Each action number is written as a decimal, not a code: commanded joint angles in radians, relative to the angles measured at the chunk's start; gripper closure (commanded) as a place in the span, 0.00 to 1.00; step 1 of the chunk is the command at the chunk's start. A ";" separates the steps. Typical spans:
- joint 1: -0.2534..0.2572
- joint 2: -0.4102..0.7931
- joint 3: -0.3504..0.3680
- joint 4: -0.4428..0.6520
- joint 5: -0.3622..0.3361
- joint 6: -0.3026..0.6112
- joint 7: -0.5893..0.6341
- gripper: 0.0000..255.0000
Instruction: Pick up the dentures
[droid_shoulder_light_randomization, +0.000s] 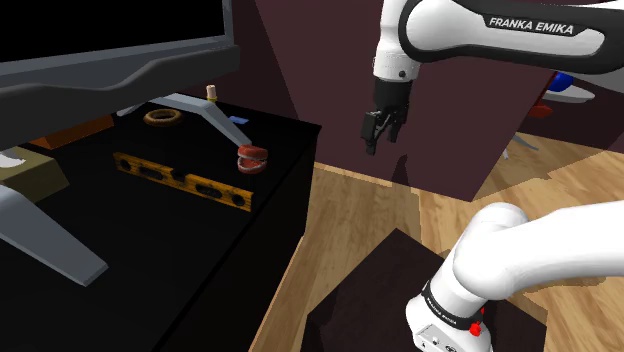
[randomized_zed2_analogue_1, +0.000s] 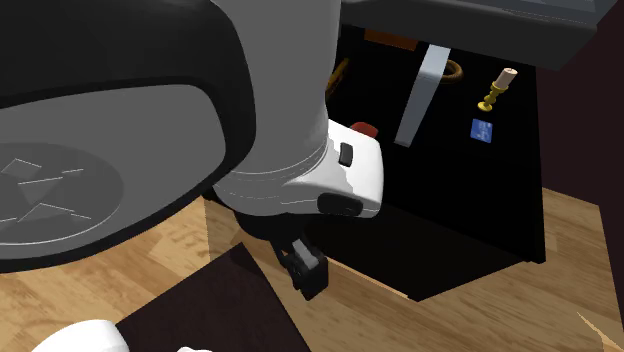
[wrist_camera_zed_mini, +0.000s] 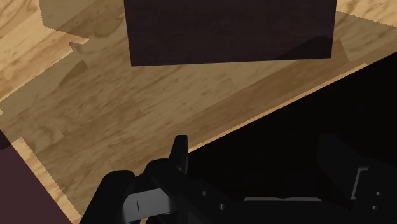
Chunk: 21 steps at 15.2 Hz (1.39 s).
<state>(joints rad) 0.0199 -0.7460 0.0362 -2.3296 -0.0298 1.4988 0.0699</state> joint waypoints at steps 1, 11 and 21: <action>0.000 0.000 0.000 0.000 0.000 0.000 0.000 0.00; 0.024 0.366 0.049 0.198 0.057 0.171 0.054 0.00; 0.049 0.744 0.090 0.523 0.075 0.231 0.102 0.00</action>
<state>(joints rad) 0.0663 -0.0373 0.1230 -1.8335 0.0442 1.7203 0.1677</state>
